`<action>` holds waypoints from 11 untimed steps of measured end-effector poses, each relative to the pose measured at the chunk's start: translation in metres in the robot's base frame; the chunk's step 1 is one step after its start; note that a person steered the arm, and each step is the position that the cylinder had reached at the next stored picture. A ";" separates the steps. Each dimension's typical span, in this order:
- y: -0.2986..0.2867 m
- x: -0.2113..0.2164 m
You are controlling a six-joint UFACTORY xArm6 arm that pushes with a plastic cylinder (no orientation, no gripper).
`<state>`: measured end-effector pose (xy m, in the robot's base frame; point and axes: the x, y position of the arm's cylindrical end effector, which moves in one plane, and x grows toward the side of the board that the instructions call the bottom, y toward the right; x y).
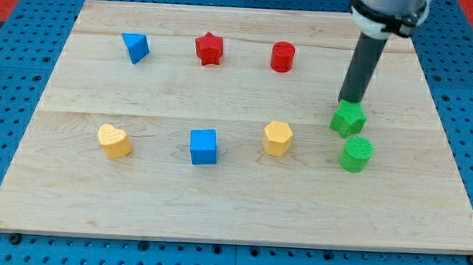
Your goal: Push the yellow hexagon slightly down
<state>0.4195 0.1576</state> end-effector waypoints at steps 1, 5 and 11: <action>0.000 0.021; -0.101 0.023; -0.067 0.135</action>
